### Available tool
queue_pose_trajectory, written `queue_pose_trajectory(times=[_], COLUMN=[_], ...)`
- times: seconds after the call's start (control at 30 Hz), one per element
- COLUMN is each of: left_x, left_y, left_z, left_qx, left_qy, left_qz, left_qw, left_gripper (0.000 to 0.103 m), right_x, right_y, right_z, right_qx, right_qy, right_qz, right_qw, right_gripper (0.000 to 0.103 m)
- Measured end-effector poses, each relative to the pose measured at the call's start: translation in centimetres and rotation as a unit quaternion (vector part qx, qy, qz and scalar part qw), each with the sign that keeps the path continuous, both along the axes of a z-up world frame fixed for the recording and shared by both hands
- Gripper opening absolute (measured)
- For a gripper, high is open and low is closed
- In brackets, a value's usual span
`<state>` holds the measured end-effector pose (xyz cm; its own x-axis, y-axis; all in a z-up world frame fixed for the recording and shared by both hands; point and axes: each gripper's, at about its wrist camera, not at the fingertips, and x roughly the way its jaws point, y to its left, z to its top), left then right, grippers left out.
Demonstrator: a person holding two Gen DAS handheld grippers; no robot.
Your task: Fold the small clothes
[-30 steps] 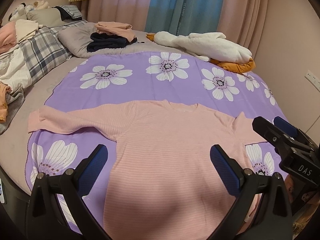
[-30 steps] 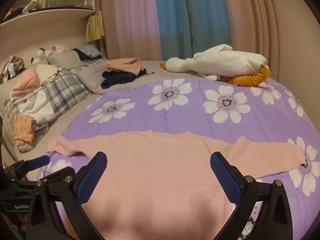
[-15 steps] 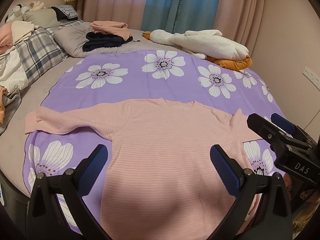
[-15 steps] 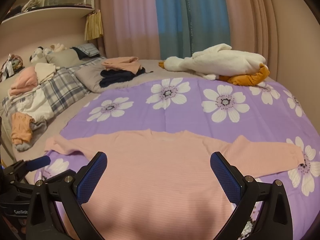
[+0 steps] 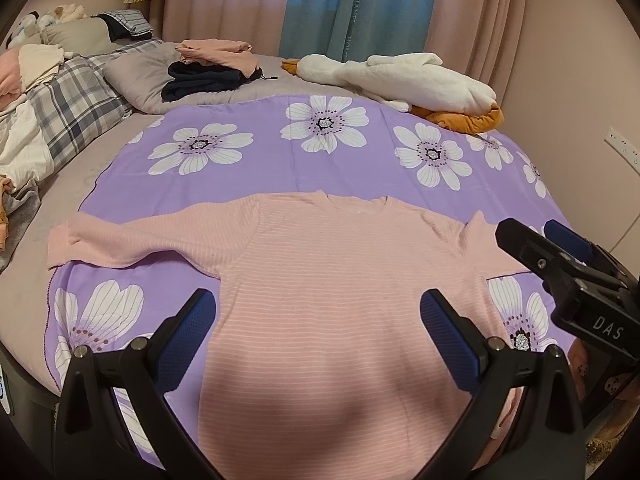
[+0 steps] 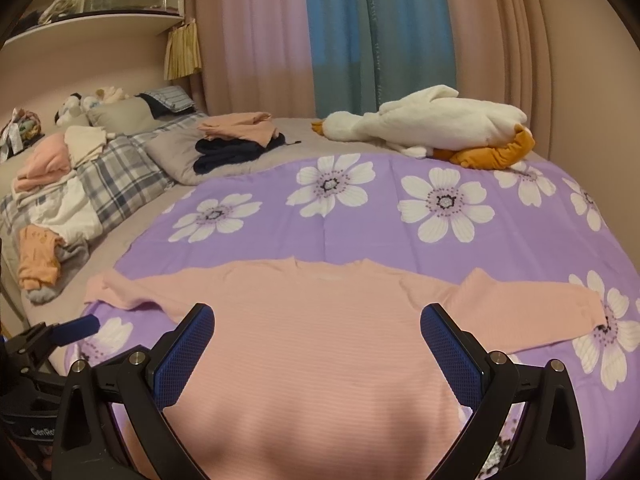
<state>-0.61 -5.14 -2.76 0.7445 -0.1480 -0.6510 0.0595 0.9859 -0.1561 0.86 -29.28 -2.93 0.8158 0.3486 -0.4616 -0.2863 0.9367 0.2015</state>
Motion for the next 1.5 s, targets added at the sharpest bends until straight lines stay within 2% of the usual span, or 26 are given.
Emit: queue_pose_trajectory(times=[1.07, 1.5], left_x=[0.2, 1.8], left_y=[-0.7, -2.1], left_z=[-0.5, -2.1], left_qx=[0.0, -0.021], left_qy=[0.006, 0.025], left_qz=[-0.015, -0.049], left_qw=[0.9999, 0.9983], left_gripper=[0.102, 0.102], right_x=[0.5, 1.6], right_y=[-1.2, -2.3], right_z=[-0.1, -0.9], right_qx=[0.002, 0.011], right_qy=[0.005, 0.036], right_qz=[-0.015, -0.037], right_qw=[1.0, 0.999], right_gripper=[0.102, 0.102])
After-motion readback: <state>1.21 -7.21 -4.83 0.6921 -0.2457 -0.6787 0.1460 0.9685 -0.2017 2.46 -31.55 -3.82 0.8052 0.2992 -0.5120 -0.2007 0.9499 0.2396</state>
